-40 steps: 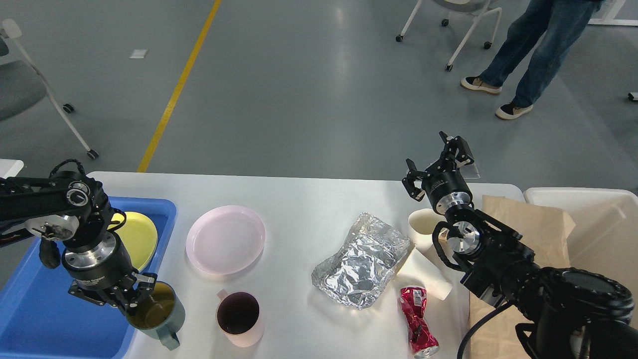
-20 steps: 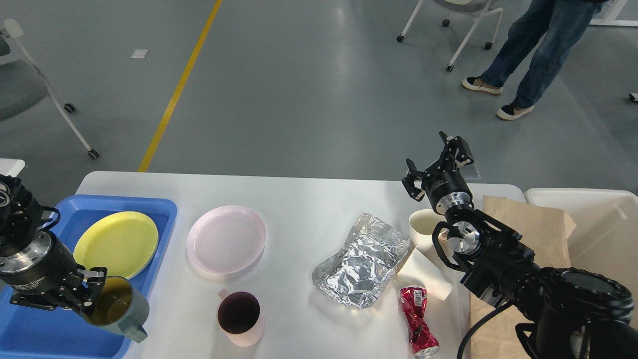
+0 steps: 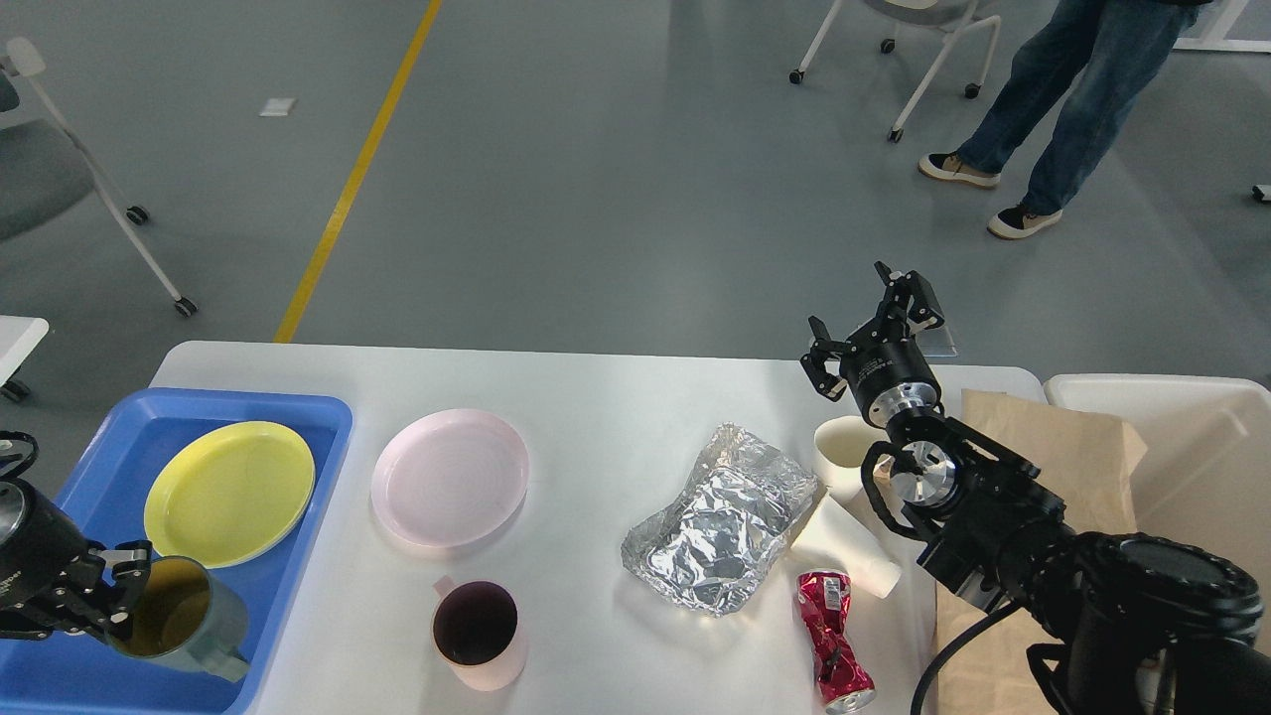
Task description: Tidy desktop
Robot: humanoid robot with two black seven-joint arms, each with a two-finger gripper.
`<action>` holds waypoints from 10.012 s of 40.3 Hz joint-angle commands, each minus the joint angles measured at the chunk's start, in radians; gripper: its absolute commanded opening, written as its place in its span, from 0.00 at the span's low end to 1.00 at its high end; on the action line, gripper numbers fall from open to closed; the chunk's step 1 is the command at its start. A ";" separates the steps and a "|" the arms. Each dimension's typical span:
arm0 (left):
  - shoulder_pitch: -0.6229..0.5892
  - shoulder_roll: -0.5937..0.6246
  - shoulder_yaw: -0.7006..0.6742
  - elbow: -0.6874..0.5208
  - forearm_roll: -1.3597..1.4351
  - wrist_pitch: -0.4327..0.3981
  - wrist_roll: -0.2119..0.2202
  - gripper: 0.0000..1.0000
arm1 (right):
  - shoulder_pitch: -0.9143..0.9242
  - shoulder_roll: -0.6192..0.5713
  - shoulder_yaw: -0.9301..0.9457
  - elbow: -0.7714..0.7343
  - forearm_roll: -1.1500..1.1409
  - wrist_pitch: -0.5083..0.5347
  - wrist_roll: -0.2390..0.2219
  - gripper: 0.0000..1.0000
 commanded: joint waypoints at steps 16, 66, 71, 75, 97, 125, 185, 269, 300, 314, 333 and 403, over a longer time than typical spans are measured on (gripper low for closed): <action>0.070 0.063 0.002 0.165 -0.002 -0.010 0.001 0.00 | 0.000 0.000 0.000 0.001 0.000 0.000 0.000 1.00; 0.504 0.039 -0.420 0.515 -0.014 -0.014 0.004 0.00 | 0.000 0.000 0.000 0.000 0.000 0.000 0.000 1.00; 0.515 0.033 -0.423 0.527 -0.014 -0.014 0.002 0.00 | 0.000 0.000 0.000 0.001 0.000 0.000 0.000 1.00; 0.516 0.031 -0.424 0.527 -0.014 -0.014 0.002 0.00 | 0.000 0.000 0.000 0.001 0.000 0.000 0.000 1.00; 0.611 -0.024 -0.492 0.556 -0.012 -0.001 0.004 0.02 | 0.000 0.000 0.000 0.001 0.000 0.000 0.000 1.00; 0.614 -0.007 -0.510 0.558 -0.015 -0.016 0.004 0.27 | 0.000 0.000 0.000 0.000 0.000 0.000 0.000 1.00; 0.150 -0.087 -0.437 0.391 -0.006 -0.065 0.065 0.68 | 0.000 0.000 0.000 0.001 0.000 0.000 0.000 1.00; 0.185 -0.708 -0.347 0.125 -0.107 0.047 0.277 0.69 | 0.000 0.000 0.000 0.001 0.000 0.000 0.000 1.00; 0.240 -0.745 -0.346 0.200 -0.113 0.036 0.317 0.11 | 0.000 0.000 0.000 0.001 0.000 0.000 0.000 1.00; 0.235 -0.731 -0.346 0.200 -0.123 0.018 0.332 0.00 | 0.000 0.000 0.000 0.000 0.000 0.000 0.000 1.00; 0.087 -0.506 -0.343 0.093 -0.225 -0.105 0.340 0.00 | 0.000 0.000 0.000 0.000 0.000 0.000 0.000 1.00; 0.352 -0.053 -0.344 0.307 -0.239 -0.050 0.230 0.00 | 0.000 0.000 0.000 0.001 0.000 0.000 0.000 1.00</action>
